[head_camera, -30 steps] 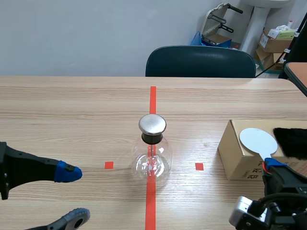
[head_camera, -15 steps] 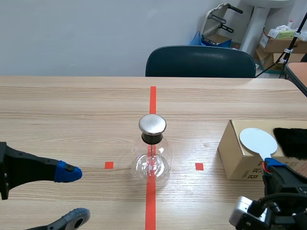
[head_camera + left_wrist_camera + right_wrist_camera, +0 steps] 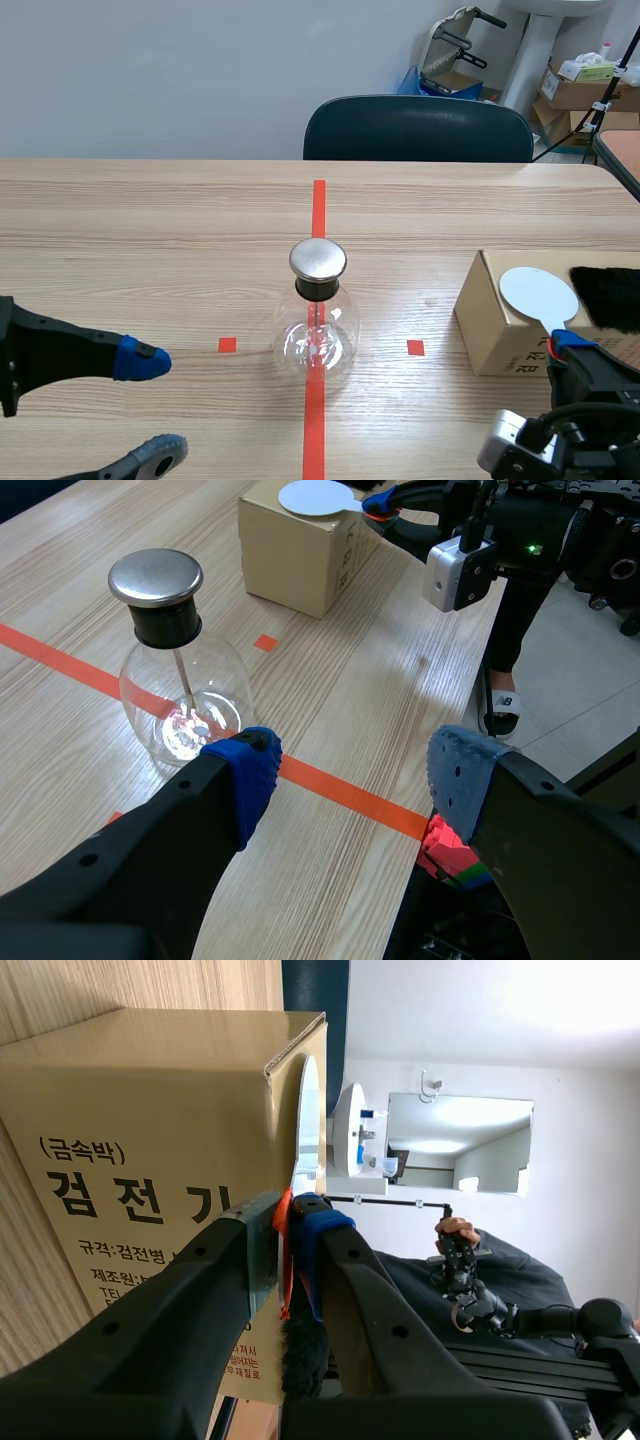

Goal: Do the electroscope experiment

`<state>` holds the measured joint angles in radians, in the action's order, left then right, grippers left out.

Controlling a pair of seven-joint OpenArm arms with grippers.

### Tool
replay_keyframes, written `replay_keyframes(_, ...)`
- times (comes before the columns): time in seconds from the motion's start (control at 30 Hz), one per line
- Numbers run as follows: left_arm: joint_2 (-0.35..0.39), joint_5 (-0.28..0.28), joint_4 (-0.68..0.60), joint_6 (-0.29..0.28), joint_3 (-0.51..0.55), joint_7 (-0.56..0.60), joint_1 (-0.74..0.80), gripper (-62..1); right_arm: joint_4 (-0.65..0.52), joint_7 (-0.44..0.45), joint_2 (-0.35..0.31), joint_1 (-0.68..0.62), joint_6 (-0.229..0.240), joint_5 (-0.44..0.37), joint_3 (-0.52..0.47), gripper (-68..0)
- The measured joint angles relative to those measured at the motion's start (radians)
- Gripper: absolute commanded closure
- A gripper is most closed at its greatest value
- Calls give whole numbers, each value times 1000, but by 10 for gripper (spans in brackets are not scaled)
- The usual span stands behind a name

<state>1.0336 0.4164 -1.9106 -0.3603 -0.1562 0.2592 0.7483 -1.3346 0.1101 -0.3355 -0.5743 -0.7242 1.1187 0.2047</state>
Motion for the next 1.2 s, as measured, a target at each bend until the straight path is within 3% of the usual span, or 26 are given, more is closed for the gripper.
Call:
replay_keyframes(0.53, 0, 0, 0, 0, 0, 2, 0, -345, 0, 0, 0, 0, 0, 0, 0, -8)
replay_keyframes(1.2, 0, 0, 0, 11, 0, 128, 0, -345, 0, 0, 0, 0, 0, 0, 0, -8)
